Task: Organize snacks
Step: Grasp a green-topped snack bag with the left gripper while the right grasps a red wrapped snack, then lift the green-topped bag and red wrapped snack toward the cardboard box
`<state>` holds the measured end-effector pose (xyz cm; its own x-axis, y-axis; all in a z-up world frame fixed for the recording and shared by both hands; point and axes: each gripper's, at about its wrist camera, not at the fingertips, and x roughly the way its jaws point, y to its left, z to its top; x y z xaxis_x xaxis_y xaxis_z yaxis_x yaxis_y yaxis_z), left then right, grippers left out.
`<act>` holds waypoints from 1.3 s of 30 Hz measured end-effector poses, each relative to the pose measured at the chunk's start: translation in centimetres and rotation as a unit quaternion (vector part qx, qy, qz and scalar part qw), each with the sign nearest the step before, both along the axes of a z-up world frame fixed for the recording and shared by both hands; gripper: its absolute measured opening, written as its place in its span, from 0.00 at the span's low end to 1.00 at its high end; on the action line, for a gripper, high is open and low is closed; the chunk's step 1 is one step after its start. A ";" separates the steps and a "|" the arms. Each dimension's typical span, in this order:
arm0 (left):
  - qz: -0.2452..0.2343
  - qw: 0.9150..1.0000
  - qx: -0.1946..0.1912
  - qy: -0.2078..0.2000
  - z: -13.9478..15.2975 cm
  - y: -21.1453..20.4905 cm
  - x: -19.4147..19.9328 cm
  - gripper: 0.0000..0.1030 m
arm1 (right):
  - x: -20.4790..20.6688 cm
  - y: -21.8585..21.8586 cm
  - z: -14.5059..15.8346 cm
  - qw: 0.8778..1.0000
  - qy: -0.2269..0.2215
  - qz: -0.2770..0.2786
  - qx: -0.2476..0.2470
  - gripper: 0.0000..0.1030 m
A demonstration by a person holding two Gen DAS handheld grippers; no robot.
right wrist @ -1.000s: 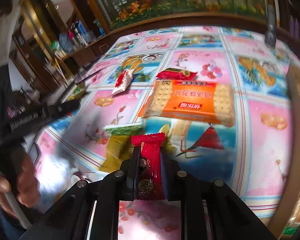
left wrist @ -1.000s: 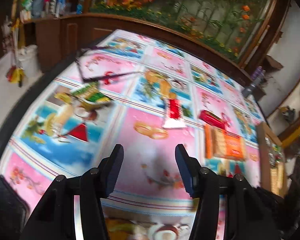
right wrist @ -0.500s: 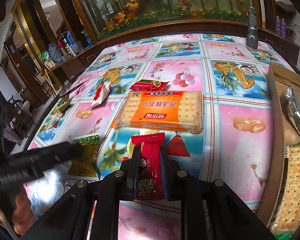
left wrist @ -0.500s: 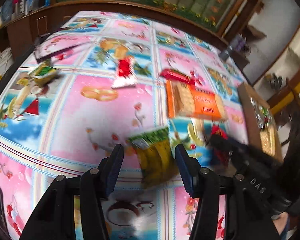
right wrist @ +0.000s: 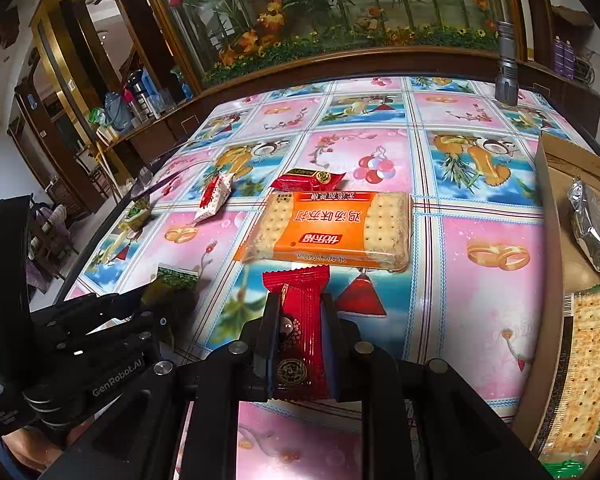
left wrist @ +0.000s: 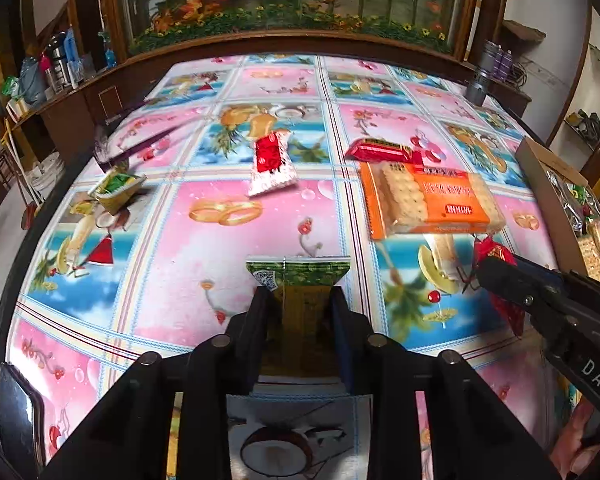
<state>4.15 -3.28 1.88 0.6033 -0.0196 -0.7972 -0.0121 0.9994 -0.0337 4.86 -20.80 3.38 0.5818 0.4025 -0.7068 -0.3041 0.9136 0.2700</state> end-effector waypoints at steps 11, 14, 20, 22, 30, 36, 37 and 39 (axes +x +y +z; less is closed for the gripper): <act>0.005 1.000 0.002 -0.031 1.0 0.0 -0.4 0.22 | -0.2 0.1 0.3 1.000 -0.008 0.004 0.007 0.20; 0.005 0.999 0.008 -0.047 1.5 -0.2 -0.6 0.22 | -0.3 0.0 0.4 1.000 -0.011 0.004 0.009 0.20; 0.000 0.998 0.019 -0.068 2.0 -0.6 -1.0 0.22 | -0.2 0.0 0.5 1.000 -0.012 0.004 0.011 0.20; 0.001 0.997 0.024 -0.073 2.2 -0.6 -1.0 0.22 | -0.3 0.0 0.5 1.000 -0.012 0.005 0.011 0.20; 0.000 0.996 0.029 -0.084 2.4 -0.8 -1.2 0.22 | -0.3 0.0 0.5 1.000 -0.013 0.006 0.012 0.20; 0.000 0.995 0.034 -0.090 2.5 -1.0 -1.3 0.22 | -0.3 0.0 0.5 1.000 -0.013 0.006 0.011 0.20; 0.000 0.995 0.033 -0.090 2.5 -0.9 -1.3 0.22 | -0.3 0.0 0.5 1.000 -0.013 0.006 0.011 0.20; 0.001 0.995 0.033 -0.090 2.5 -0.9 -1.4 0.22 | -0.2 0.0 0.6 1.000 -0.012 0.006 0.012 0.20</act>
<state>2.76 -4.21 4.41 0.7361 0.0317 -0.6761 -0.0147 0.9994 0.0309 4.62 -20.81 3.93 0.5941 0.4253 -0.6828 -0.3210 0.9036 0.2836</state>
